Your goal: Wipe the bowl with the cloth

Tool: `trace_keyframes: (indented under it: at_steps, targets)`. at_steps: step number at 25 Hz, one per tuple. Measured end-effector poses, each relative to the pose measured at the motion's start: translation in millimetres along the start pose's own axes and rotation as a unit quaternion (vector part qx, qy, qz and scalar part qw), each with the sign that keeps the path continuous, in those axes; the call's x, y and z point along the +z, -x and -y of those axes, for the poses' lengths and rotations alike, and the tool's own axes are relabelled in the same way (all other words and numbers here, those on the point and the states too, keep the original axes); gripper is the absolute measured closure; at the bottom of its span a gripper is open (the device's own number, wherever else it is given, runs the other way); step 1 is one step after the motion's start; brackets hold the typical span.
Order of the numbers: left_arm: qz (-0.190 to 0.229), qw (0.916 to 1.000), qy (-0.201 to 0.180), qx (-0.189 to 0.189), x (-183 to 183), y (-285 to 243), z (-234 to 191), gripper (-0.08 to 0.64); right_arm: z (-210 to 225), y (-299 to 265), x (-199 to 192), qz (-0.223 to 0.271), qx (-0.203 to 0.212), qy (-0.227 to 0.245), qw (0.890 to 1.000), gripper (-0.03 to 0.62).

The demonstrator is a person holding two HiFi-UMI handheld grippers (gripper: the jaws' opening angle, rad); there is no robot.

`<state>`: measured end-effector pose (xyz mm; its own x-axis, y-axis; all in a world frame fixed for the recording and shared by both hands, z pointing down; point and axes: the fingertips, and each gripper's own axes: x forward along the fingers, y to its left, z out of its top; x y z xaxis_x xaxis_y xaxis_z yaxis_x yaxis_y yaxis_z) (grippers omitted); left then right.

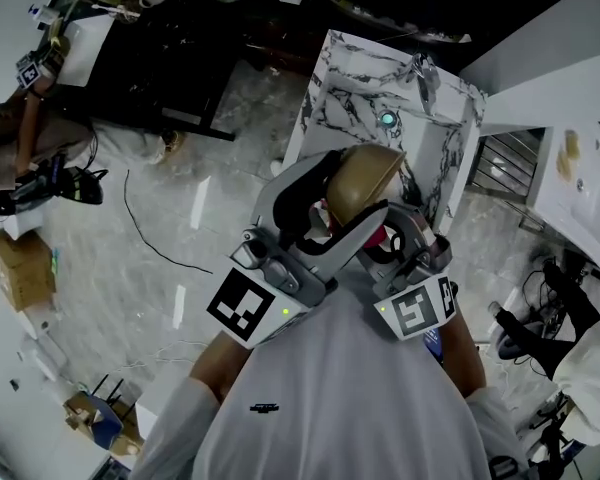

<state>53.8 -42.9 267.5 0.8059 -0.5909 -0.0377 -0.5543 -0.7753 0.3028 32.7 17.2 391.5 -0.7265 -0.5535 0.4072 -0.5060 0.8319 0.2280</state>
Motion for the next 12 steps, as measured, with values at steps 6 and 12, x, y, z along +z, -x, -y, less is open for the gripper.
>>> trace_keyframes:
  at_steps: [6,12]
  targets:
    - [-0.013,0.9999,0.004,0.009,-12,-3,-6,0.284,-18,4,1,0.002,0.017,0.011,1.0,0.446]
    - [-0.017,0.9994,0.006,0.028,-14,1,-20,0.284,-16,13,0,0.006,0.013,0.0,1.0,0.446]
